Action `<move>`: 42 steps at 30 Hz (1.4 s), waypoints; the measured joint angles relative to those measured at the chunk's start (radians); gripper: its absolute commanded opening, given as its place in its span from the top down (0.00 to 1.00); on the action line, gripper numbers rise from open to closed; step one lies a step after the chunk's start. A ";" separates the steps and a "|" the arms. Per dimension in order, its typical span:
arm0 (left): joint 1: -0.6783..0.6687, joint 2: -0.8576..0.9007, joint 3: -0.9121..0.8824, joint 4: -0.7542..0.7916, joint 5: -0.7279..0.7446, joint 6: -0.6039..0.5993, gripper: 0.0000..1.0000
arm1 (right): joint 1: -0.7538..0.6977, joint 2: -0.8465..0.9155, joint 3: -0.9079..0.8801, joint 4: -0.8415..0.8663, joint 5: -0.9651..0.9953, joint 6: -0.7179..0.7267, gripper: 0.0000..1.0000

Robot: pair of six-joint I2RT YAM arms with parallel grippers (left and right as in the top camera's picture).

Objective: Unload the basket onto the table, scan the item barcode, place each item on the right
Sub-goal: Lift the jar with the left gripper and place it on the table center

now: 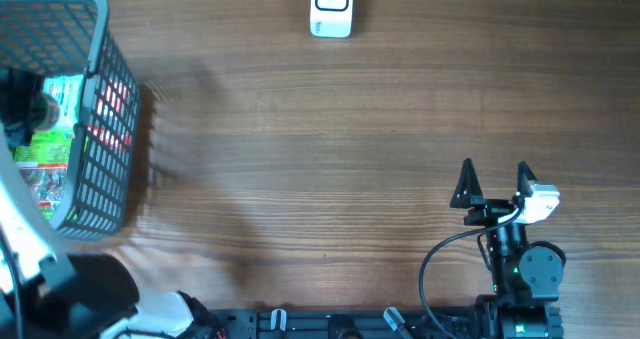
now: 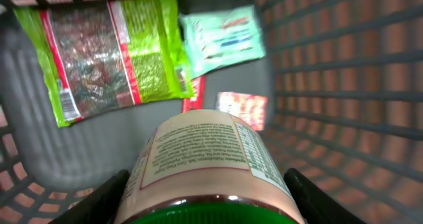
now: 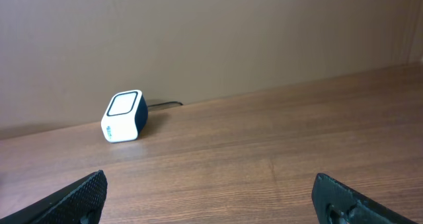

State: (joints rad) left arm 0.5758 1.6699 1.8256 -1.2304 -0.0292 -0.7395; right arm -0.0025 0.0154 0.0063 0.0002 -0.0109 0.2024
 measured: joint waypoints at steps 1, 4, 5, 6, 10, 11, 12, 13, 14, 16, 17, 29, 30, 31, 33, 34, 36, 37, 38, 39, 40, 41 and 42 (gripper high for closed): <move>0.000 -0.023 0.002 -0.002 0.000 0.000 0.43 | 0.000 0.000 0.000 0.000 0.000 0.000 0.00; 0.000 -0.087 0.003 0.000 0.000 0.000 0.44 | 0.000 0.000 0.000 0.000 0.000 0.000 0.00; 0.000 -0.095 0.003 0.000 0.000 0.000 0.44 | 0.000 0.000 0.000 0.000 0.000 0.000 0.00; 0.000 -0.103 0.003 0.004 0.000 0.000 0.44 | 0.000 0.000 0.000 0.000 0.000 0.000 0.00; 0.002 -0.169 0.003 0.049 0.085 -0.002 0.45 | 0.000 0.000 0.000 0.000 0.000 0.000 0.00; 0.002 -0.200 0.003 0.078 0.136 -0.003 0.45 | 0.000 0.000 0.000 0.000 0.000 0.000 0.00; 0.002 -0.236 0.003 0.097 0.190 -0.003 0.45 | 0.000 0.000 0.000 0.000 0.000 0.000 0.00; -0.001 -0.272 0.003 0.106 0.241 -0.007 0.45 | 0.000 0.000 0.000 0.000 0.000 0.000 0.00; -0.012 -0.306 0.003 0.109 0.291 -0.011 0.45 | 0.000 0.000 0.000 0.000 0.000 0.000 0.00; -0.071 -0.354 0.003 0.109 0.354 -0.017 0.45 | 0.000 0.000 0.000 0.000 0.000 0.000 0.00; -0.111 -0.363 0.005 0.109 0.372 -0.020 0.45 | 0.000 0.000 0.000 0.000 0.000 0.000 0.00; -0.825 -0.135 0.007 0.089 0.167 -0.053 0.45 | 0.000 0.000 0.000 0.000 0.000 0.000 0.00; -0.869 -0.094 0.007 0.076 0.130 -0.053 0.44 | 0.000 0.000 0.000 0.000 0.000 0.000 0.00; -0.894 -0.069 0.007 0.072 0.112 -0.055 0.44 | 0.000 0.000 0.000 0.000 0.000 0.000 0.00; -0.934 -0.010 0.007 0.058 0.066 -0.061 0.44 | 0.000 0.000 0.000 0.000 0.000 0.000 0.00; -0.946 0.019 0.007 0.052 0.049 -0.064 0.44 | 0.000 0.000 0.000 0.000 0.000 0.000 0.00; -0.960 0.077 0.007 0.043 0.027 -0.068 0.44 | 0.000 0.000 0.000 0.000 0.000 0.000 0.00; -0.965 0.099 0.006 0.039 0.022 -0.070 0.44 | 0.000 0.000 0.000 0.000 0.000 0.000 0.00; -0.970 0.121 0.007 0.033 0.016 -0.071 0.44 | 0.000 0.000 0.000 0.000 0.000 0.000 0.00; -0.977 0.137 0.006 0.029 0.014 -0.072 0.44 | 0.000 0.000 0.000 0.000 0.000 0.000 0.00; -0.983 0.153 0.007 0.024 0.011 -0.075 0.44 | 0.000 0.000 0.000 0.000 0.000 0.000 0.00; -0.995 0.172 0.007 0.015 0.010 -0.080 0.44 | 0.000 0.000 0.000 0.000 0.000 0.000 0.00; -1.009 0.192 0.007 0.014 0.011 -0.086 0.44 | 0.000 0.000 0.000 0.000 0.000 0.000 0.00</move>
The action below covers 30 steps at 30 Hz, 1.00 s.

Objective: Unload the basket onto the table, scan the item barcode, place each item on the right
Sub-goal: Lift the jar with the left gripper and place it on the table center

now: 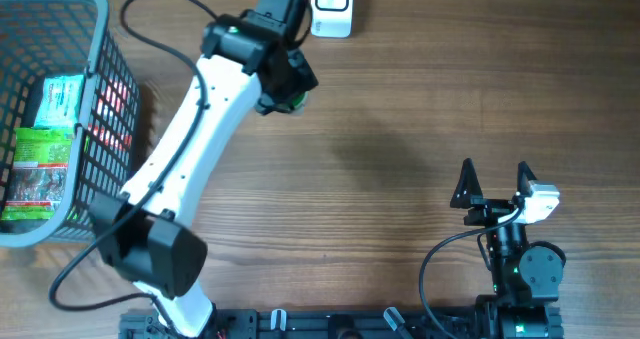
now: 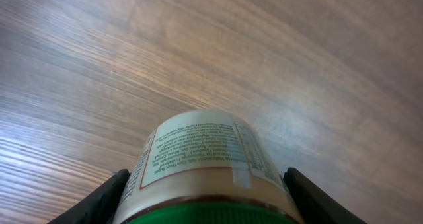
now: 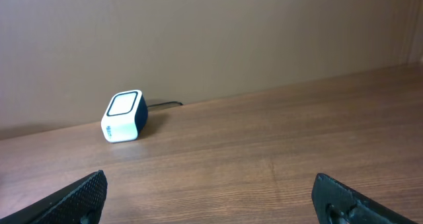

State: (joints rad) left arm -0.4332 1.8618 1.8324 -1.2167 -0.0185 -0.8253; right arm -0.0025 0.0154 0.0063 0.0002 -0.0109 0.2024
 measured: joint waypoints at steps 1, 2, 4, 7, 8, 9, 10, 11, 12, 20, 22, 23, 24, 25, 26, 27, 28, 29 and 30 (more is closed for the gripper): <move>-0.014 0.019 0.000 0.002 0.000 -0.004 0.44 | 0.000 0.000 0.000 0.000 0.000 0.000 0.00; -0.031 0.042 0.000 0.007 -0.001 -0.012 0.44 | 0.000 0.000 0.000 0.000 0.000 0.000 0.00; -0.054 0.074 0.000 0.027 -0.001 -0.024 0.43 | 0.000 0.000 0.000 0.000 0.000 0.000 0.00; -0.103 0.133 0.000 0.053 0.000 -0.050 0.43 | 0.000 0.000 0.000 0.000 0.000 0.000 0.00; -0.116 0.147 0.000 0.053 -0.001 -0.062 0.43 | 0.000 0.000 0.000 0.000 0.000 0.000 0.00; -0.126 0.161 0.000 0.052 -0.002 -0.072 0.43 | 0.000 0.000 0.000 0.000 0.000 0.000 0.00; -0.140 0.179 0.000 0.050 -0.003 -0.076 0.43 | 0.000 0.000 0.000 0.000 0.000 0.000 0.00; -0.155 0.194 0.000 0.051 -0.004 -0.079 0.43 | 0.000 0.000 0.000 0.000 0.000 0.000 0.00; -0.172 0.212 0.000 0.055 -0.004 -0.080 0.42 | 0.000 0.000 0.000 0.000 0.000 0.000 0.00; -0.255 0.333 0.000 0.065 0.012 -0.216 0.41 | 0.000 0.000 0.000 0.000 0.000 0.000 0.00; -0.264 0.334 0.000 0.089 0.016 -0.232 0.39 | 0.000 0.000 0.000 0.000 0.000 0.000 0.00; -0.267 0.334 0.000 0.101 0.016 -0.236 0.39 | 0.000 0.000 0.000 0.000 0.000 0.000 0.00; -0.272 0.334 0.000 0.114 0.016 -0.237 0.39 | 0.000 0.000 0.000 0.000 0.000 0.000 0.00; -0.275 0.334 0.000 0.124 0.016 -0.239 0.38 | 0.000 0.000 0.000 0.000 0.000 0.000 0.00; -0.278 0.334 0.000 0.127 0.017 -0.240 0.37 | 0.000 0.000 0.000 0.000 0.000 0.000 0.00; -0.282 0.334 0.000 0.140 0.017 -0.254 0.32 | 0.000 0.000 0.000 0.000 0.000 0.000 0.00; -0.282 0.334 0.000 0.141 0.017 -0.260 0.29 | 0.000 0.000 0.000 0.000 0.000 0.000 0.00; -0.282 0.334 0.000 0.142 0.017 -0.266 0.29 | 0.000 0.000 0.000 0.000 0.000 0.000 0.00; -0.282 0.334 0.000 0.142 0.017 -0.269 0.29 | 0.000 0.000 0.000 0.000 0.000 0.000 0.00</move>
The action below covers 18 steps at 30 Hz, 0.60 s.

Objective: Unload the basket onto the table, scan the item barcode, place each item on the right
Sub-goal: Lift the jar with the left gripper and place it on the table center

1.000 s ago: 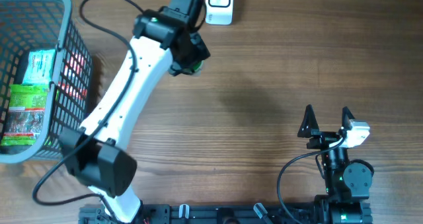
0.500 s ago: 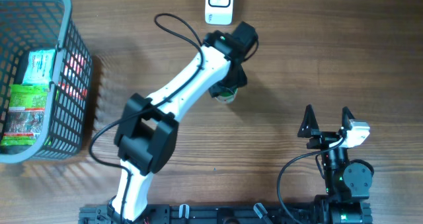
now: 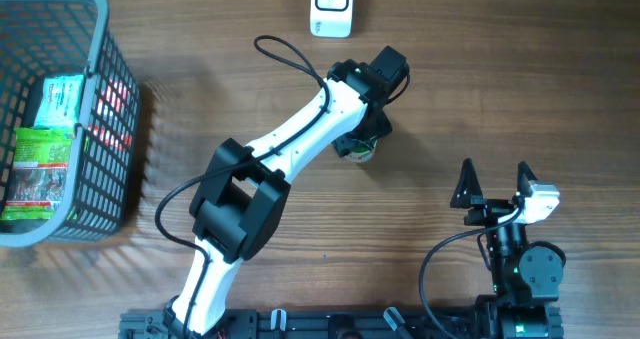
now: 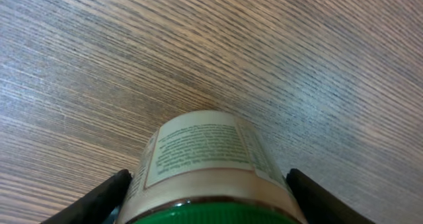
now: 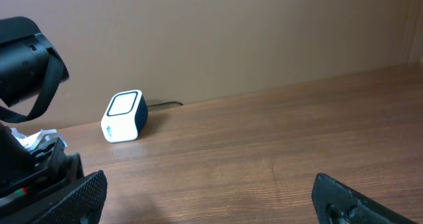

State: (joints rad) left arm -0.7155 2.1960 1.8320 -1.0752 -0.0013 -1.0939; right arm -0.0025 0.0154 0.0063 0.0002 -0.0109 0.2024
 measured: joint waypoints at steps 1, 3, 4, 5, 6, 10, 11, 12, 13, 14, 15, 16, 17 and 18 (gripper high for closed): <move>0.000 0.000 0.000 0.000 0.003 -0.001 0.29 | 0.000 0.000 0.000 0.000 0.000 0.000 0.00; 0.000 0.000 0.000 0.002 0.010 -0.004 0.29 | 0.000 0.000 0.000 0.000 0.000 0.000 0.00; 0.000 0.000 0.000 0.006 0.014 -0.004 0.29 | 0.000 0.000 0.000 0.000 0.000 0.000 0.00; 0.000 0.000 0.000 0.009 0.014 -0.004 0.27 | 0.000 0.000 0.000 0.000 0.000 0.000 0.00; -0.002 0.000 0.000 0.012 0.014 -0.004 0.14 | 0.000 0.000 0.000 0.000 0.000 0.000 0.00; -0.002 0.000 0.002 0.010 -0.002 0.016 0.00 | 0.000 0.000 0.000 0.000 0.000 0.000 0.00; 0.002 0.000 0.011 -0.010 -0.002 0.031 0.00 | 0.000 0.000 0.000 0.000 0.000 0.000 0.00; 0.005 -0.001 0.037 -0.054 -0.013 0.051 0.00 | 0.000 0.000 0.000 0.000 0.000 0.000 0.00; 0.009 -0.008 0.072 -0.106 -0.042 0.069 0.00 | 0.000 0.000 0.000 0.000 0.000 0.000 0.00; 0.011 -0.032 0.106 -0.151 -0.083 0.085 0.00 | 0.000 0.000 0.000 0.000 0.000 0.000 0.00; 0.011 -0.073 0.145 -0.191 -0.144 0.104 0.00 | 0.000 0.000 0.000 0.000 0.000 0.000 0.00; 0.011 -0.122 0.173 -0.210 -0.202 0.122 0.00 | 0.000 0.000 0.000 0.000 0.000 0.000 0.00; 0.013 -0.167 0.194 -0.216 -0.241 0.138 0.00 | 0.000 0.000 0.000 0.000 0.000 0.000 0.00; 0.014 -0.227 0.216 -0.215 -0.286 0.153 0.00 | 0.000 0.000 0.000 0.000 0.000 0.000 0.00</move>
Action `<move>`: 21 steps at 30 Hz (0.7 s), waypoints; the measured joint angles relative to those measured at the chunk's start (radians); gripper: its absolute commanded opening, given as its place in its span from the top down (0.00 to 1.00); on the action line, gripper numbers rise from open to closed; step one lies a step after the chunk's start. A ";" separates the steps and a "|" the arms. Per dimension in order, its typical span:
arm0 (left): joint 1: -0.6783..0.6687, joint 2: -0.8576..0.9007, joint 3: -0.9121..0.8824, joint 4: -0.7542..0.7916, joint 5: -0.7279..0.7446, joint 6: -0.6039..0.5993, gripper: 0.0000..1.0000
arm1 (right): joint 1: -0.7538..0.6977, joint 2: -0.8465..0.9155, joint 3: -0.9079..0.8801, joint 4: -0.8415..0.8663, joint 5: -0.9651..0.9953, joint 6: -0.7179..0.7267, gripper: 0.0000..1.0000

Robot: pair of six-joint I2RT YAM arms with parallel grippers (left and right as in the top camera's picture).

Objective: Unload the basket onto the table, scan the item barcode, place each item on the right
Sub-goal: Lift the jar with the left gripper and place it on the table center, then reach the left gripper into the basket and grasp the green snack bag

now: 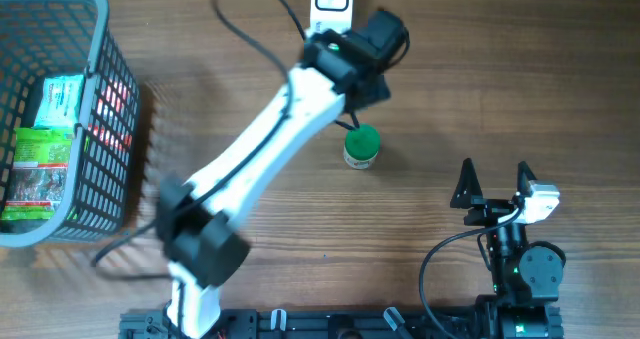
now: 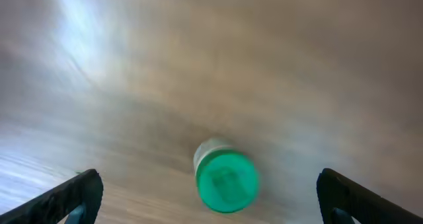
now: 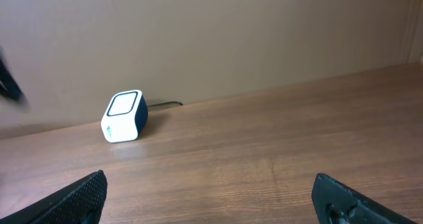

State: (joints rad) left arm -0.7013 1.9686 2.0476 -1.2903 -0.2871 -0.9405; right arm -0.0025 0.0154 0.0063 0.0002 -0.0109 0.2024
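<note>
A small jar with a green cap (image 1: 361, 146) stands upright on the wooden table near its middle, free of any grip. In the blurred left wrist view the jar (image 2: 225, 178) shows from above, far below the jaws. My left gripper (image 1: 368, 51) is open and raised, up-table of the jar and close to the white scanner (image 1: 332, 4) at the far edge. In its own view the left gripper (image 2: 210, 192) holds nothing. My right gripper (image 1: 495, 184) rests open near the front right, facing the scanner (image 3: 124, 115); the right gripper (image 3: 210, 199) is empty.
A grey mesh basket (image 1: 108, 109) stands at the far left with a green packet (image 1: 38, 169) and other packets inside. The left arm's white links (image 1: 250, 159) cross the table from the front left toward the scanner. A cable runs behind the scanner.
My left gripper was shut on the jar, low over the table near the middle. Now it is open and higher, nearer the scanner, and the jar stands alone on the table.
My left gripper first held the jar inside the basket at the far left. Then it held the jar above the table close to the scanner. Then it had the jar low at the table's middle. Now the jar stands there, let go. The right arm has stayed still.
</note>
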 measured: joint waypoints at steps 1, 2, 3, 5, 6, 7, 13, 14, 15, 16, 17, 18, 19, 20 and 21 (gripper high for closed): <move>0.004 -0.048 0.009 0.000 -0.030 0.009 0.00 | 0.000 0.000 0.000 0.000 0.000 0.000 0.00; 0.017 -0.127 0.016 -0.002 -0.077 0.019 0.00 | 0.000 0.000 0.000 0.000 0.000 0.000 0.00; 0.035 -0.180 0.019 -0.002 -0.107 0.023 0.00 | 0.000 0.000 0.000 0.000 0.000 0.000 0.00; 0.082 -0.251 0.020 -0.005 -0.150 0.028 0.00 | 0.000 0.000 0.000 0.000 0.000 0.000 0.00; 0.116 -0.283 0.020 -0.005 -0.165 0.036 0.00 | 0.000 0.000 0.000 0.000 0.000 0.000 0.00; 0.153 -0.312 0.020 -0.004 -0.175 0.043 0.00 | 0.000 0.000 0.000 0.000 0.000 0.000 0.00; 0.582 -0.555 0.020 0.018 -0.204 0.061 0.00 | 0.000 0.000 0.000 0.000 0.000 0.000 0.00; 0.643 -0.583 0.021 0.018 -0.207 0.061 0.00 | 0.000 0.000 0.000 0.000 0.000 0.000 0.00; 0.770 -0.608 0.023 0.010 -0.213 0.064 0.00 | 0.000 0.000 0.000 0.000 0.000 0.000 0.00; 0.822 -0.605 0.026 -0.005 -0.202 0.064 0.00 | 0.000 0.000 0.000 0.000 0.000 0.000 0.00; 0.880 -0.593 0.027 -0.034 -0.187 0.065 0.00 | 0.000 0.000 0.000 0.000 0.000 0.000 0.00; 0.960 -0.566 0.027 -0.066 -0.180 0.065 0.00 | 0.000 0.000 0.000 0.000 0.000 0.000 0.00; 1.022 -0.524 0.027 -0.092 -0.172 0.065 0.00 | 0.000 0.000 0.000 0.000 0.000 0.000 0.00; 1.055 -0.489 0.027 -0.111 -0.158 0.065 0.00 | 0.000 0.000 0.000 0.000 0.000 0.000 0.00; 1.094 -0.438 0.027 -0.140 -0.137 0.065 0.00 | 0.000 0.000 0.000 0.000 0.000 0.000 0.00</move>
State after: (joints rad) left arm 0.3923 1.5307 2.0750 -1.4303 -0.4236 -0.8753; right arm -0.0025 0.0154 0.0063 0.0002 -0.0109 0.2024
